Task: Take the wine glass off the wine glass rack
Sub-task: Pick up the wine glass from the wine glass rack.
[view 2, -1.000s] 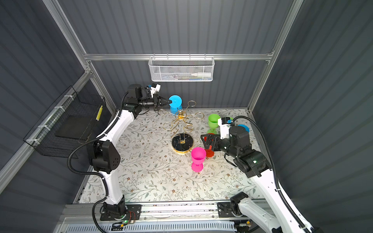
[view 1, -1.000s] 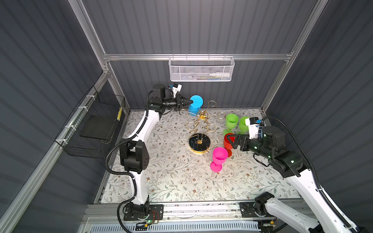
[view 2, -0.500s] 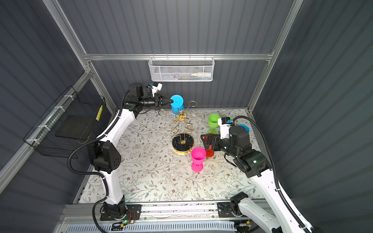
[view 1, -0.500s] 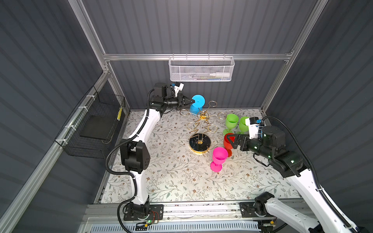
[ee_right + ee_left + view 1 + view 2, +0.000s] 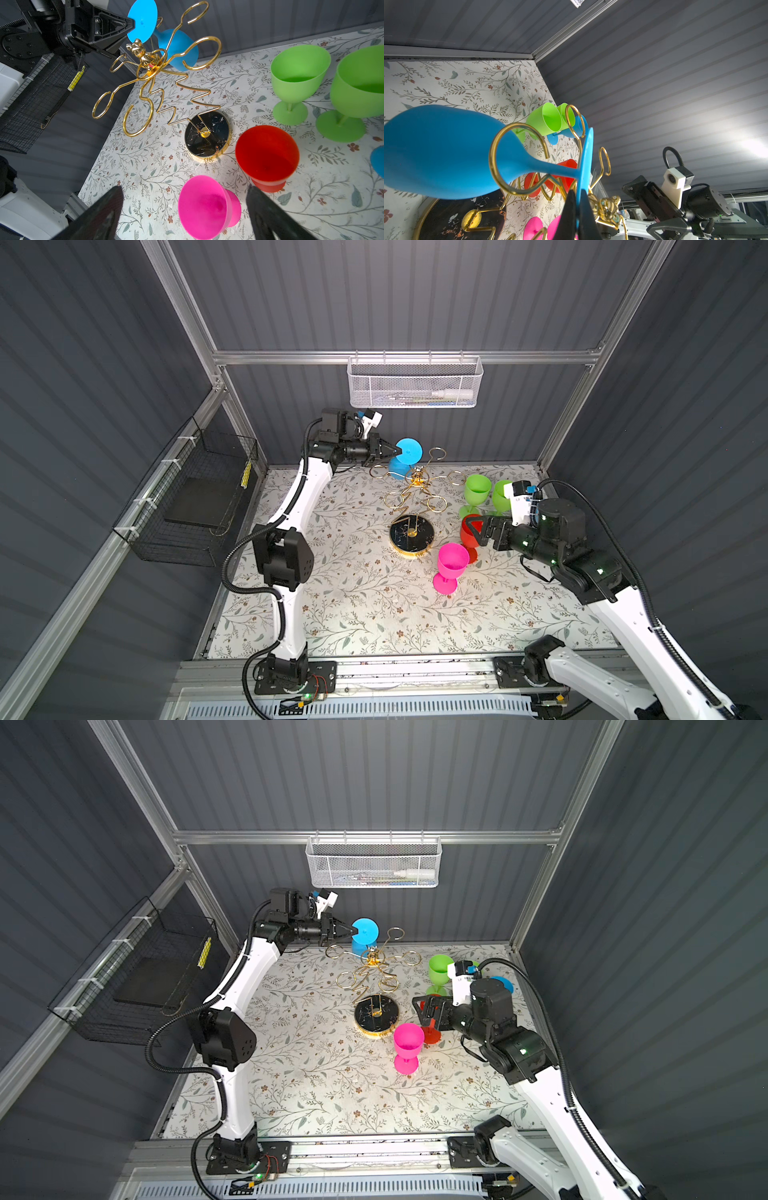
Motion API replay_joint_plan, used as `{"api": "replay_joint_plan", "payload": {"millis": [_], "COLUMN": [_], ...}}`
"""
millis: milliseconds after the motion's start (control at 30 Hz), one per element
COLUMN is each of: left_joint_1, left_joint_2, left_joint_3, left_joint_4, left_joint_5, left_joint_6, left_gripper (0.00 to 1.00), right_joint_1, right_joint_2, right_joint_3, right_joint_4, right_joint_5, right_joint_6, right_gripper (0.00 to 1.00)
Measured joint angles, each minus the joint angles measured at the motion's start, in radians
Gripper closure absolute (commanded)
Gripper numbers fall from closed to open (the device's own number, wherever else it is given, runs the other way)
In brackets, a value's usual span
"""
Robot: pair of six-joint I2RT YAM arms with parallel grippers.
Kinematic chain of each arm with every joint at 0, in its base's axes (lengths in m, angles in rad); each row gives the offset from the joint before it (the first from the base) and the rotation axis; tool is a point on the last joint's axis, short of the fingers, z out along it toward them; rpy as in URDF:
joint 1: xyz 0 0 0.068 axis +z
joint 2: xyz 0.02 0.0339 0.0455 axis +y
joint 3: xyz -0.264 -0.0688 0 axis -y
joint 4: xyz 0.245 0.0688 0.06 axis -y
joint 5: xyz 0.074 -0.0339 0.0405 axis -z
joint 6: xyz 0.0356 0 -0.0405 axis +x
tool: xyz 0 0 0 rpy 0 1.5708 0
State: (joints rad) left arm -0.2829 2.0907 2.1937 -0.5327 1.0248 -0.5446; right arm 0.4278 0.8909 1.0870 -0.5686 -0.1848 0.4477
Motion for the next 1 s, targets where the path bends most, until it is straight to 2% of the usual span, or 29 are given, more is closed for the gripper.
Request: {"api": "replay_joint_plan", "payload": {"millis": [233, 600, 1000], "left_joint_1": [0.0, -0.007, -0.011], "left_joint_2": [0.015, 0.029, 0.054], "left_joint_3": [0.029, 0.051, 0.059], "left_joint_4": [-0.066, -0.068, 0.019], "left_joint_5": [-0.024, -0.036, -0.032], "left_joint_6": [0.045, 0.043, -0.032], "left_gripper": [1.0, 1.0, 1.0], "right_joint_1": [0.0, 0.0, 0.0], "right_joint_2": [0.002, 0.002, 0.001], "right_joint_3": [0.0, 0.0, 0.0], "right_joint_4": [0.0, 0.0, 0.0], "right_joint_5": [0.0, 0.0, 0.001], "right_joint_6": [0.0, 0.0, -0.002], "right_gripper": [0.06, 0.05, 0.05]}}
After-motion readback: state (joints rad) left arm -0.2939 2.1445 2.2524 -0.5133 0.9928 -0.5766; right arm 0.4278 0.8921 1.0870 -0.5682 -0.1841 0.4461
